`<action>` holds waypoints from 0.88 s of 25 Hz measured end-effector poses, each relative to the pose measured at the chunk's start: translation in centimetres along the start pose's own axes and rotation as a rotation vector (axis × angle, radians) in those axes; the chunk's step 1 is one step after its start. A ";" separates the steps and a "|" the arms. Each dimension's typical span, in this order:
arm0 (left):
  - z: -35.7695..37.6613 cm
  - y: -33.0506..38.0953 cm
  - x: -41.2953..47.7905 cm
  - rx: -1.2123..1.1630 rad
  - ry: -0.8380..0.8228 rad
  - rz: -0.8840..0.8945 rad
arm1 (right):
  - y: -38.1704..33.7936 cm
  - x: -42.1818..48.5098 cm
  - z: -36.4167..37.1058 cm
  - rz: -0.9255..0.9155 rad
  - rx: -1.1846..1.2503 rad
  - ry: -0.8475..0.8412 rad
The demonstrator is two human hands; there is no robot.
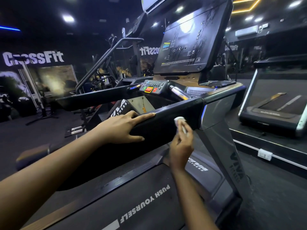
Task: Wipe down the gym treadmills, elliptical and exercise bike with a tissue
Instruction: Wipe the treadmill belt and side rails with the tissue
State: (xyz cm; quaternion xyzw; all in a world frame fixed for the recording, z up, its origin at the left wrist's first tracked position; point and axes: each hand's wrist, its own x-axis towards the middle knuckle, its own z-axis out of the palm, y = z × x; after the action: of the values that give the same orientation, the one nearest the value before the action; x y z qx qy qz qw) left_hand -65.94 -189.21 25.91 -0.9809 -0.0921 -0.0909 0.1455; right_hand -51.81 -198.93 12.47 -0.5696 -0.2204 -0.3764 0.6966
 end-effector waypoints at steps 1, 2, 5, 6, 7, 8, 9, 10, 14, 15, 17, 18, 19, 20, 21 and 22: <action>0.0 0.0 0.0 0.005 0.007 -0.001 | -1.5 -0.9 0.1 -0.103 0.025 -0.046; 0.1 0.0 -0.1 0.011 0.015 -0.003 | -2.7 -1.6 0.5 -0.179 0.053 -0.095; 0.2 0.0 0.0 0.009 0.026 -0.005 | -2.6 -1.5 1.7 -0.213 0.045 -0.096; 0.3 0.0 0.0 0.013 0.026 0.000 | -1.8 -1.0 1.9 -0.174 0.028 -0.058; 0.4 -0.2 0.0 0.015 0.024 0.003 | -1.1 -0.3 2.1 -0.128 0.012 -0.018; 0.4 -0.3 0.0 0.012 0.017 0.000 | -0.4 0.3 2.2 -0.077 -0.001 0.018; 0.4 -0.4 0.1 0.009 0.009 -0.006 | 0.2 0.8 2.2 -0.029 -0.010 0.045; 0.5 -0.5 0.1 0.007 0.003 -0.009 | 0.6 1.2 2.2 0.017 -0.012 0.062; 0.3 -0.2 0.1 0.000 -0.014 -0.005 | 3.1 2.7 1.8 0.185 -0.016 0.099; 0.1 -0.2 0.1 -0.007 -0.026 -0.009 | 3.7 3.2 1.5 0.220 0.001 0.105; -0.3 -0.1 0.2 -0.021 -0.067 -0.019 | 4.1 4.3 0.5 0.223 0.023 0.110; -0.4 0.0 0.4 -0.027 -0.085 -0.025 | 3.6 4.8 0.2 0.179 0.023 0.105; -0.5 0.1 0.7 -0.027 -0.092 -0.029 | 2.9 5.3 0.2 0.099 0.019 0.080; -0.5 0.4 1.2 -0.023 -0.084 -0.031 | 2.1 5.5 0.4 -0.008 0.014 0.028; -0.4 0.7 1.8 -0.013 -0.068 -0.032 | 1.1 5.6 0.8 -0.121 0.014 -0.053; -0.3 1.0 2.4 -0.001 -0.050 -0.033 | 0.4 5.5 1.2 -0.226 0.002 -0.143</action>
State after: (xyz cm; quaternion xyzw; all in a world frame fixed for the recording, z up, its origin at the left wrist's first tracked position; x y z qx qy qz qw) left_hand -63.50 -189.85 26.46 -0.9812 -0.1118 -0.0688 0.1412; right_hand -48.00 -199.29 16.58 -0.5658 -0.3325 -0.4110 0.6328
